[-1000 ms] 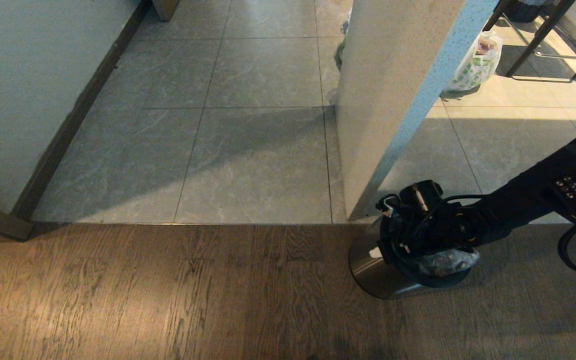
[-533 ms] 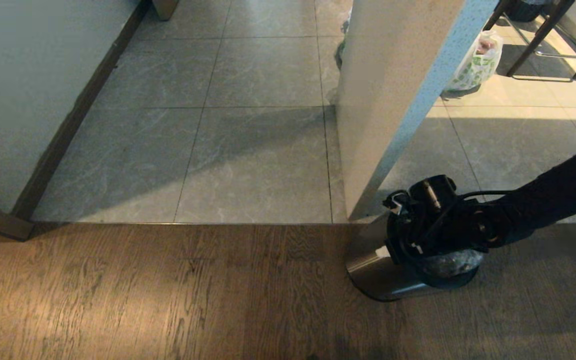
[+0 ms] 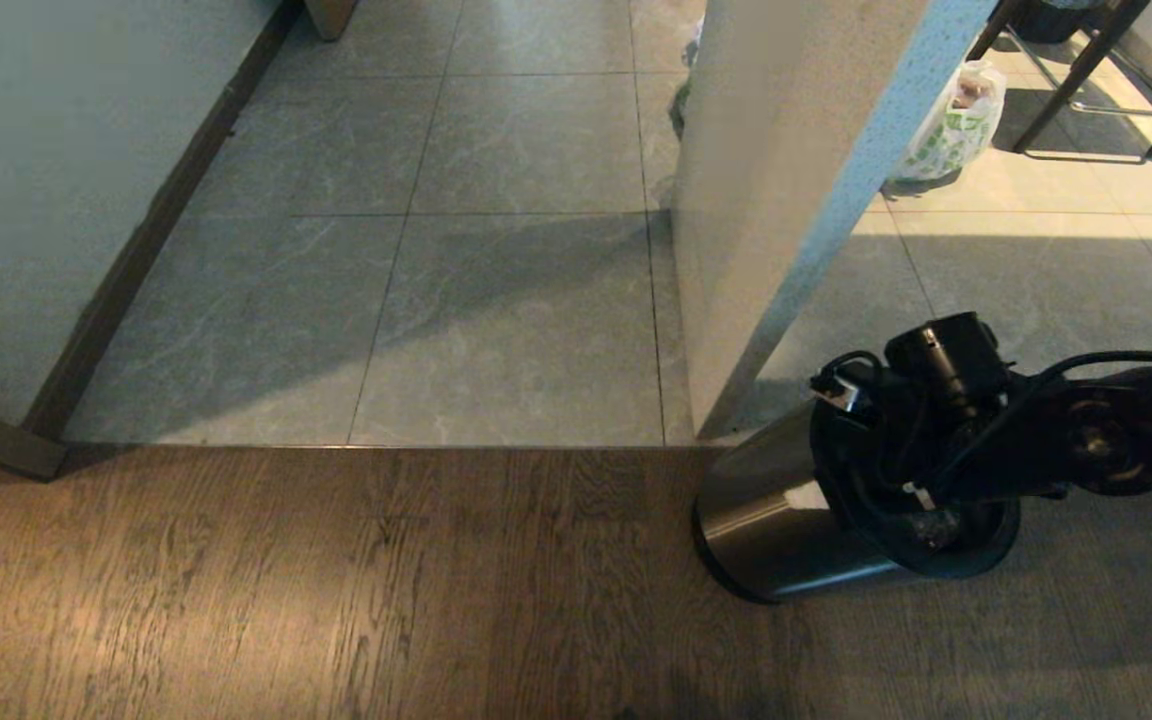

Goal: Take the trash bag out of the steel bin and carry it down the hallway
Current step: Place the outer trash can on the ground

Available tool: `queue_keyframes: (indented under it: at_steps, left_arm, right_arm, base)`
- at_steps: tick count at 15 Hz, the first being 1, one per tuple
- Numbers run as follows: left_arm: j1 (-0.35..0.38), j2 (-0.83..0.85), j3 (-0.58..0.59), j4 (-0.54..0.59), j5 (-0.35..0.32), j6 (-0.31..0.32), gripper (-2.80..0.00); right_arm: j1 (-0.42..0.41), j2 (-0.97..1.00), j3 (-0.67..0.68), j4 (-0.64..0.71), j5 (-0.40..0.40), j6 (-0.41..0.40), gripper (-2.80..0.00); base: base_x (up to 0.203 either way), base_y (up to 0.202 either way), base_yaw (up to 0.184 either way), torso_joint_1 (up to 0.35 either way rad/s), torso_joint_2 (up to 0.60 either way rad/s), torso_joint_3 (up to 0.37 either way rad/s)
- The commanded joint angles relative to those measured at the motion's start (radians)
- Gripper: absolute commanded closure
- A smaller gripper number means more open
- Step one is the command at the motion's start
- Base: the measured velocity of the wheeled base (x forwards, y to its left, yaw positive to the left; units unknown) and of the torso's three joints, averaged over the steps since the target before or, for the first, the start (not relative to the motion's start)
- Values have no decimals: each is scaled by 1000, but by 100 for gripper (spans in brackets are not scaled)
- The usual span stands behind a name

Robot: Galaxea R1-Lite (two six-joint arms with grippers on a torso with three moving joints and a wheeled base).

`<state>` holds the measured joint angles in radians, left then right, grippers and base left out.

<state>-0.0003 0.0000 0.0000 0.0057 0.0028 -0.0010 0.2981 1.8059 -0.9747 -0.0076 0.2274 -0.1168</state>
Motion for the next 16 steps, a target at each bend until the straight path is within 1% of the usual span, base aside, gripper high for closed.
queue_keyframes:
  at_steps: [1,2,5,7,10,13,14,15,16]
  left_arm:
    - [0,0,0,0,0,-1,0]
    - [0,0,0,0,0,-1,0]
    - [0,0,0,0,0,-1,0]
    - [0,0,0,0,0,-1,0]
    - [0,0,0,0,0,-1,0]
    - [0,0,0,0,0,-1,0]
    - [0,0,0,0,0,-1,0]
    - [0,-2,0,0,0,-1,0]
    - [0,0,0,0,0,-1,0]
  right_arm:
    - [6,-160,-1,28,0,-16,0]
    - [6,-207,-12,61,-2,-23,0]
    - [7,-327,-84,240,-3,-27,0]
    - [9,-401,-111,298,-3,-30,0]
    - [0,-528,-206,406,-9,-23,0]
    - [-54,-593,-231,413,-42,-19,0]
    - [-89,-615,-231,415,-49,-14,0]
    - [-131,-637,-229,417,-53,5,0]
    - [-155,-644,-230,419,-56,27,0]
  base:
    - [0,0,0,0,0,0]
    - [0,0,0,0,0,0]
    - [0,0,0,0,0,0]
    - [0,0,0,0,0,0]
    - [0,0,0,0,0,0]
    - [0,0,0,0,0,0]
    - [0,0,0,0,0,0]
    - [0,0,0,0,0,0]
    - [0,0,0,0,0,0]
